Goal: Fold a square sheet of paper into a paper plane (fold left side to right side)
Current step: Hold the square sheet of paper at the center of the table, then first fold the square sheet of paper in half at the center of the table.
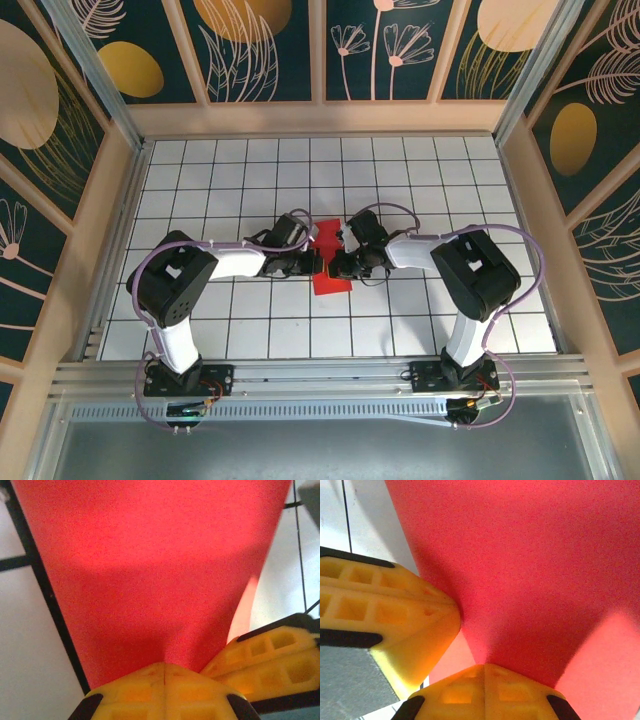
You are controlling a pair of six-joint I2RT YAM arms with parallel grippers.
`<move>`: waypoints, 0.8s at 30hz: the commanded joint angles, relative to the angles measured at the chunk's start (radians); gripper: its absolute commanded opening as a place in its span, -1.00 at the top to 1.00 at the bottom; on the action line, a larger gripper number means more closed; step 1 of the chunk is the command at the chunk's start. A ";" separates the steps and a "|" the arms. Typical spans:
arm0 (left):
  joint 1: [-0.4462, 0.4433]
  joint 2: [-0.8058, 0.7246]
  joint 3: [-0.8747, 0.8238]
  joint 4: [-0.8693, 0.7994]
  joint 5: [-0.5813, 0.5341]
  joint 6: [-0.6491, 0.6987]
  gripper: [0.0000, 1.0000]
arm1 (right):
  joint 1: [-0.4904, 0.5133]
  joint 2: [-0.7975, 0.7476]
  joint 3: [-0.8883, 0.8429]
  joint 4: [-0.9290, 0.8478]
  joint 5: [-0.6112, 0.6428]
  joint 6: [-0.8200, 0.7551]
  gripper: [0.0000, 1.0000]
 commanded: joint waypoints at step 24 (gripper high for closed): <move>0.051 0.106 0.066 0.008 -0.021 0.004 0.94 | 0.001 0.074 -0.009 -0.115 0.140 -0.053 1.00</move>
